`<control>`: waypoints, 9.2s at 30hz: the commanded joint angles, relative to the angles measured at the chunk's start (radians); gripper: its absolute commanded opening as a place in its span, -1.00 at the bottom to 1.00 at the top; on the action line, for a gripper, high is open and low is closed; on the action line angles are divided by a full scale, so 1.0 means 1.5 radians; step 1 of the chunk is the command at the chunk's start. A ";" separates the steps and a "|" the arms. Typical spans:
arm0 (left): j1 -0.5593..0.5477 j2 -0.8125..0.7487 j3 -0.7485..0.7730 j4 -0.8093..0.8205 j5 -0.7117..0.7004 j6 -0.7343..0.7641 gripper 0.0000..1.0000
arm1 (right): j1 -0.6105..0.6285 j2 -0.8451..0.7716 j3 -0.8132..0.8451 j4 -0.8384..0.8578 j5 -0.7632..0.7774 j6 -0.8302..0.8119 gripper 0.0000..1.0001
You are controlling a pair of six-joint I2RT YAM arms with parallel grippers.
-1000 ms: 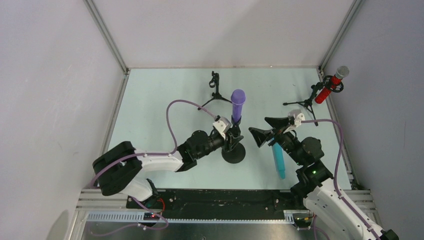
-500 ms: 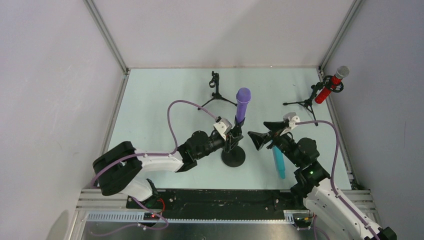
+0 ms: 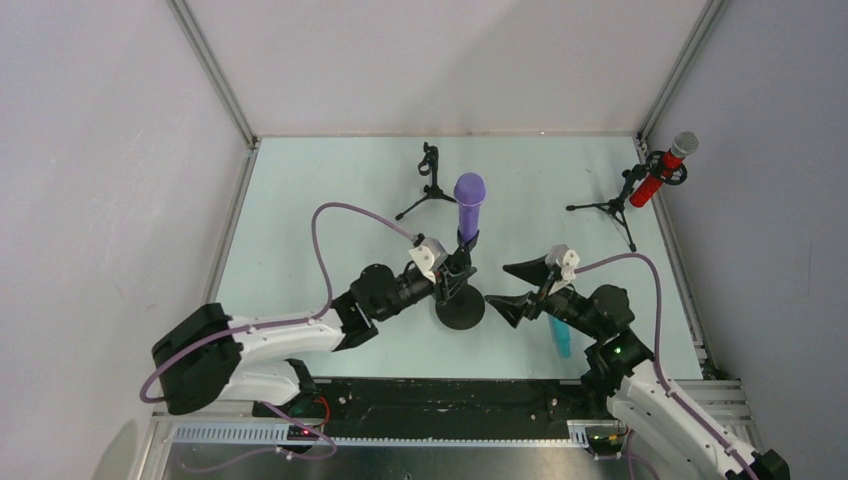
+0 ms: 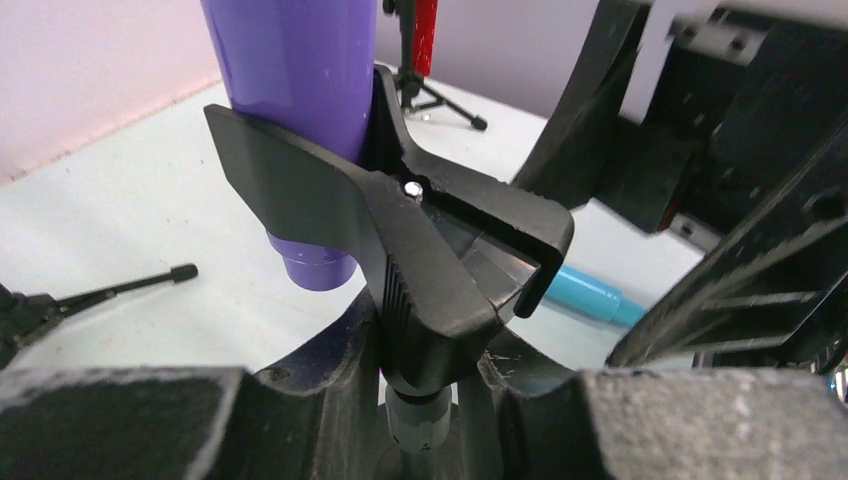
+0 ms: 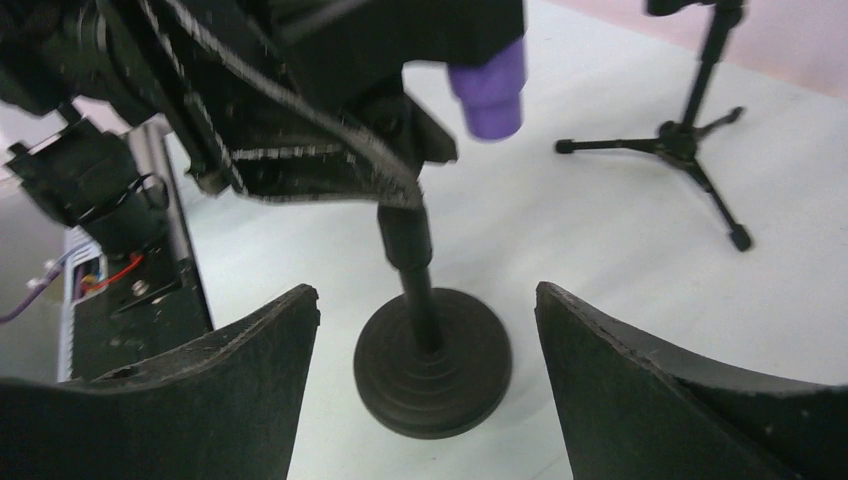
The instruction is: Attach the microphones to the stand
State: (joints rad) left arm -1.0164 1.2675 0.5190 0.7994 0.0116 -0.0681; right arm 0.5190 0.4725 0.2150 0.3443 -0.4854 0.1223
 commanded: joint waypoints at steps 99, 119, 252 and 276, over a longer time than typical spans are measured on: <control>-0.036 -0.336 0.263 -0.236 -0.088 0.128 -1.00 | 0.284 0.515 0.128 0.082 0.417 -0.123 0.74; -0.025 -0.357 0.274 -0.287 -0.181 0.209 -1.00 | 0.289 0.560 0.130 0.050 0.421 -0.084 0.75; 0.557 -0.146 -0.009 0.077 -0.098 0.061 0.99 | 0.007 0.401 0.163 -0.067 0.199 0.075 0.98; 0.465 -0.351 0.047 -0.081 0.217 -0.105 0.99 | -0.018 0.430 0.166 -0.040 0.144 0.139 0.99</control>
State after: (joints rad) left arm -0.2920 0.6773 0.4908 0.7204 0.2241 -0.1677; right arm 0.5041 1.1152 0.4217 0.2554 -0.2462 0.3153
